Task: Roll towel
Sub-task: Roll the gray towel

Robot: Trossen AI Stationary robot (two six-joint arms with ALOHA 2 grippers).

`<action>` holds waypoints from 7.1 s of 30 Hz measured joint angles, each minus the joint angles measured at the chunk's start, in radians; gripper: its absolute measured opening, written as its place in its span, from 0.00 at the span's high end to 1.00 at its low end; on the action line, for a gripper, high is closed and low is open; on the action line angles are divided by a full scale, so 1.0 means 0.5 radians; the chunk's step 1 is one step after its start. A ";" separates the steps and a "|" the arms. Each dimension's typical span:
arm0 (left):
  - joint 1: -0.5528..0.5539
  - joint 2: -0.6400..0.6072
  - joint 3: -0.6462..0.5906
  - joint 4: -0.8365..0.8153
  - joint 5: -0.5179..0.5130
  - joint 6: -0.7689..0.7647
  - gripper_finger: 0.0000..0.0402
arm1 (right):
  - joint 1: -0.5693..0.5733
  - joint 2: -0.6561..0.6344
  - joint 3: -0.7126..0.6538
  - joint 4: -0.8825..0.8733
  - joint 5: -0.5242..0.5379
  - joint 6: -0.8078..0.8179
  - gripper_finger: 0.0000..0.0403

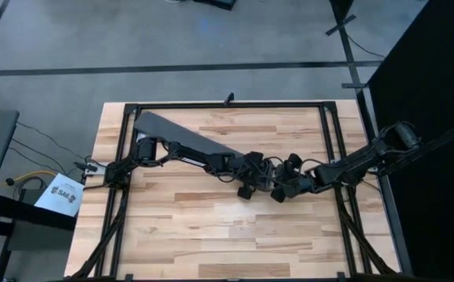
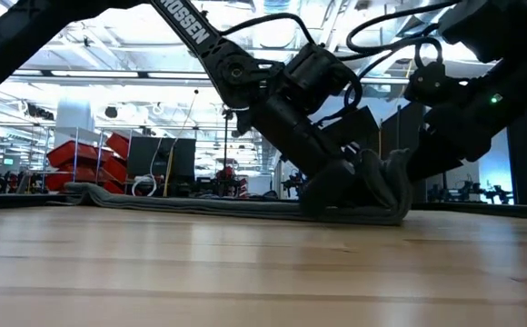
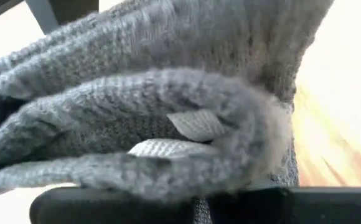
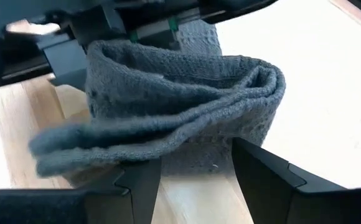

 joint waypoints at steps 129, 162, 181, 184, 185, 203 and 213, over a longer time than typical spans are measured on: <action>-0.057 -0.503 -0.611 -0.144 -0.306 -0.567 0.99 | -0.974 0.519 0.025 0.880 -1.077 -1.211 0.58; -0.051 -0.511 -0.606 -0.181 -0.373 -0.649 0.99 | -0.642 0.825 0.113 1.333 -1.055 -1.029 0.58; -0.071 -0.657 -0.606 -0.360 -0.446 -0.607 0.99 | -0.706 0.905 0.201 1.308 -0.843 -1.088 0.58; -0.068 -0.750 -0.602 -0.469 -0.523 -0.569 0.99 | -0.708 0.905 0.201 1.305 -0.823 -1.086 0.58; -0.056 -0.757 -0.602 -0.488 -0.538 -0.560 0.99 | -0.707 0.905 0.201 1.304 -0.822 -1.082 0.58; 0.070 -0.459 -0.593 -0.362 -0.516 -0.593 0.99 | -0.711 0.894 0.198 1.356 -0.792 -1.204 0.58; 0.053 -0.458 -0.594 -0.442 -0.467 -0.568 0.99 | -0.721 0.819 0.201 1.326 -0.772 -1.253 0.58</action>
